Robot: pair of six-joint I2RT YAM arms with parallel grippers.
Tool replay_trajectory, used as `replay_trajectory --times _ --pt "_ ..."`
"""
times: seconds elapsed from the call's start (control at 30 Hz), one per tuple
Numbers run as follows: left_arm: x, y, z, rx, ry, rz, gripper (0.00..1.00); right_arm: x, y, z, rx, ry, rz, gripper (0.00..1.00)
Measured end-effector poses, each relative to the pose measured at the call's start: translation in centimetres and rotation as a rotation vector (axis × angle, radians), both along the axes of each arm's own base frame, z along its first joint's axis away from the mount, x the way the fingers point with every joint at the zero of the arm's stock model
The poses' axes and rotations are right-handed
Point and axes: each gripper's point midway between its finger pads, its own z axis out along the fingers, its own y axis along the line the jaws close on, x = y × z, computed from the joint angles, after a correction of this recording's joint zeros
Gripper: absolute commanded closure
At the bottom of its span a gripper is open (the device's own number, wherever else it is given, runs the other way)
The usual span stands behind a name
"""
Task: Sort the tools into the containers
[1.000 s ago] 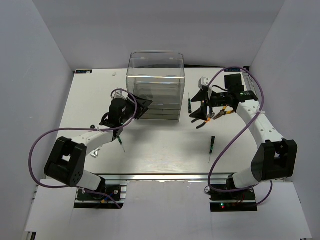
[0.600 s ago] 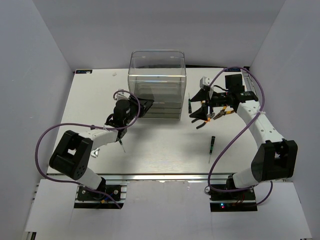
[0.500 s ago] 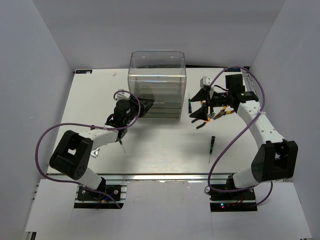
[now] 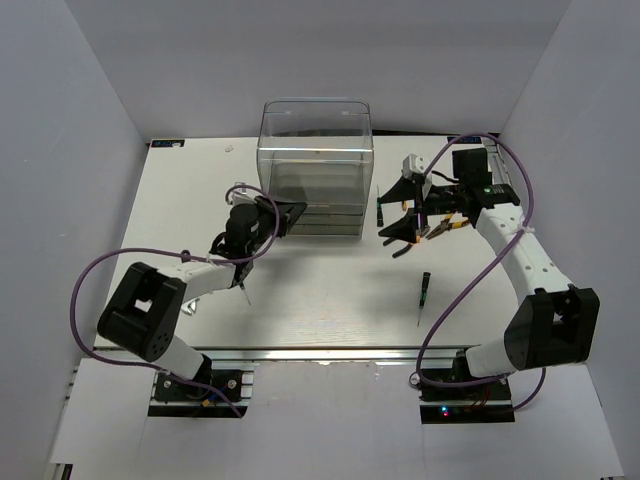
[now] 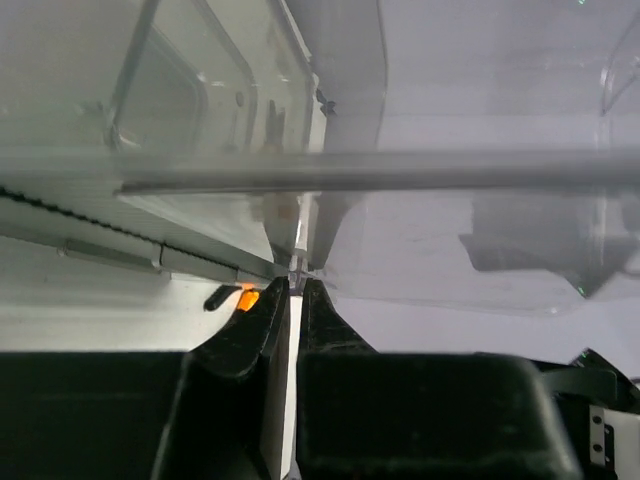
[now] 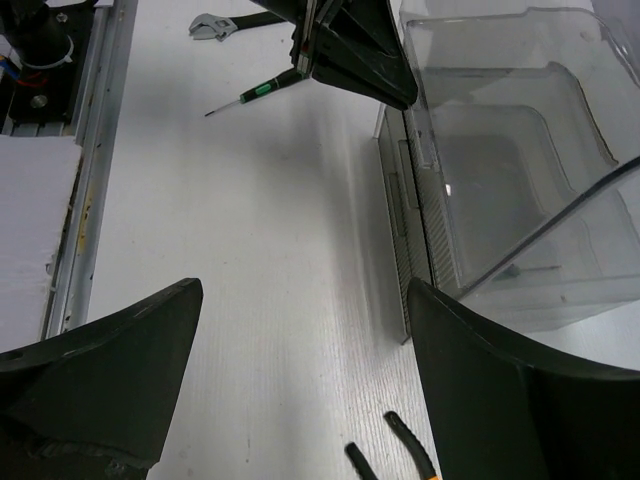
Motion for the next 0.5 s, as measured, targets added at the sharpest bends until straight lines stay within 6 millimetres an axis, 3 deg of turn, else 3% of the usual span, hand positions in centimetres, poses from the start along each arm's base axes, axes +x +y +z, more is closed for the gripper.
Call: replay_trajectory --times 0.1,0.33,0.5 --pt "-1.2 0.5 1.2 -0.011 -0.030 -0.004 1.00 -0.4 0.5 0.1 0.006 -0.011 0.025 0.11" --pt "-5.4 2.3 7.3 -0.068 -0.191 -0.012 1.00 -1.0 1.7 0.8 0.025 0.026 0.041 0.11" --pt "-6.4 2.7 9.7 -0.076 -0.264 -0.021 1.00 -0.6 2.1 1.2 0.059 0.097 -0.012 0.13"
